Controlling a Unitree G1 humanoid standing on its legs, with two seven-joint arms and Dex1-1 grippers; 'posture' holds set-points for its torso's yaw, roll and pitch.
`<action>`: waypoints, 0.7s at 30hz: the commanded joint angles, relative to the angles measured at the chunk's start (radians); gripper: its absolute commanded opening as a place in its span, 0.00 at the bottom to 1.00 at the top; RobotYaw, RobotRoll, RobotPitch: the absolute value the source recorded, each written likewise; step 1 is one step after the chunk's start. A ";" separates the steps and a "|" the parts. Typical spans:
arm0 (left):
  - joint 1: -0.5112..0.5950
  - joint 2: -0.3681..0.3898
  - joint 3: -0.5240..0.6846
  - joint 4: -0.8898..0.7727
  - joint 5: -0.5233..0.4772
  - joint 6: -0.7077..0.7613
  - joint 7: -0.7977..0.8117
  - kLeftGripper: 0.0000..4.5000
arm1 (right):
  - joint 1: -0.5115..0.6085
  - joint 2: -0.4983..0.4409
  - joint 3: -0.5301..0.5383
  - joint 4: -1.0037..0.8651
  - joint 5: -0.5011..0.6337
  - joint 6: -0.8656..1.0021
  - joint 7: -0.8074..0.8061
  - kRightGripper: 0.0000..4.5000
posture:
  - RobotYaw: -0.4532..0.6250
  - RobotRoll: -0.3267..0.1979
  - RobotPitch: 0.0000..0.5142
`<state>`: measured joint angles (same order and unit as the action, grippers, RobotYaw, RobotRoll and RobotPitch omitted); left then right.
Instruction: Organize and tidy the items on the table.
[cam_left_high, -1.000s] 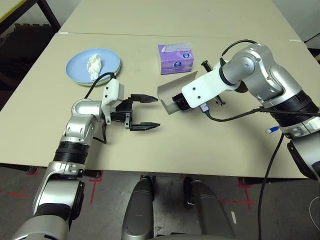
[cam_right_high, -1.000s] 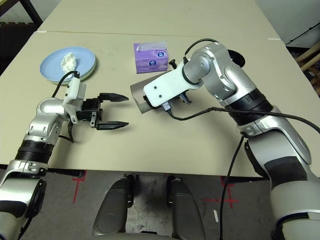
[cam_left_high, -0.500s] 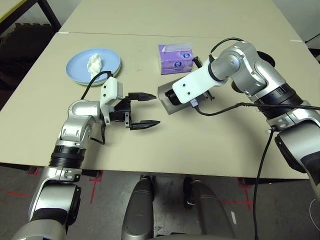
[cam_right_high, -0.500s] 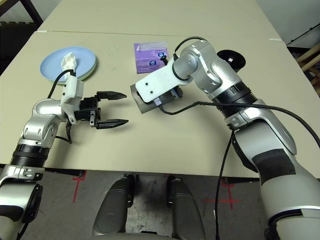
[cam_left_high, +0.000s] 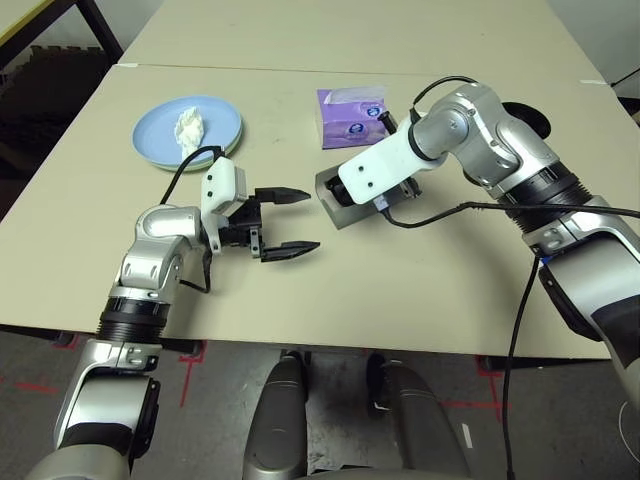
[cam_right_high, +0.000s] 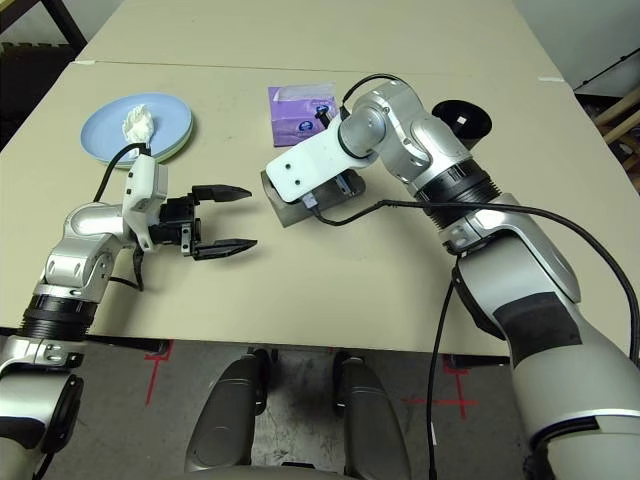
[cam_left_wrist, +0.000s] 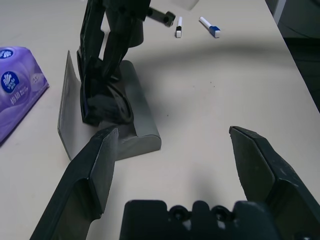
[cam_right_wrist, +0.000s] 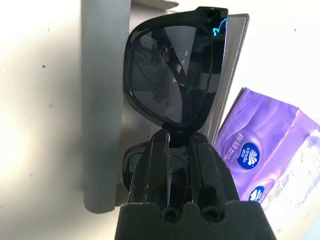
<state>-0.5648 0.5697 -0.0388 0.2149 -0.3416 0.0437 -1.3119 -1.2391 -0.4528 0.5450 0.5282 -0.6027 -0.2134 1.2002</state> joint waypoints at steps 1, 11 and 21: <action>0.018 0.010 0.001 -0.017 -0.010 0.004 -0.005 1.00 | -0.004 0.005 0.020 0.017 -0.010 -0.009 -0.009 0.10 | 0.65 0.62 0.44; 0.022 0.018 -0.001 -0.022 -0.013 0.009 -0.006 1.00 | -0.001 0.012 0.027 0.039 -0.016 -0.013 -0.018 0.10 | 0.65 0.62 0.44; 0.016 0.020 -0.003 -0.012 -0.014 -0.004 -0.012 1.00 | 0.032 -0.003 0.026 -0.001 0.015 0.016 0.081 0.10 | 0.65 0.62 0.44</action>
<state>-0.5613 0.5819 -0.0388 0.2128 -0.3518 0.0459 -1.3117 -1.2222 -0.4529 0.5614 0.5468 -0.6014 -0.2040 1.2617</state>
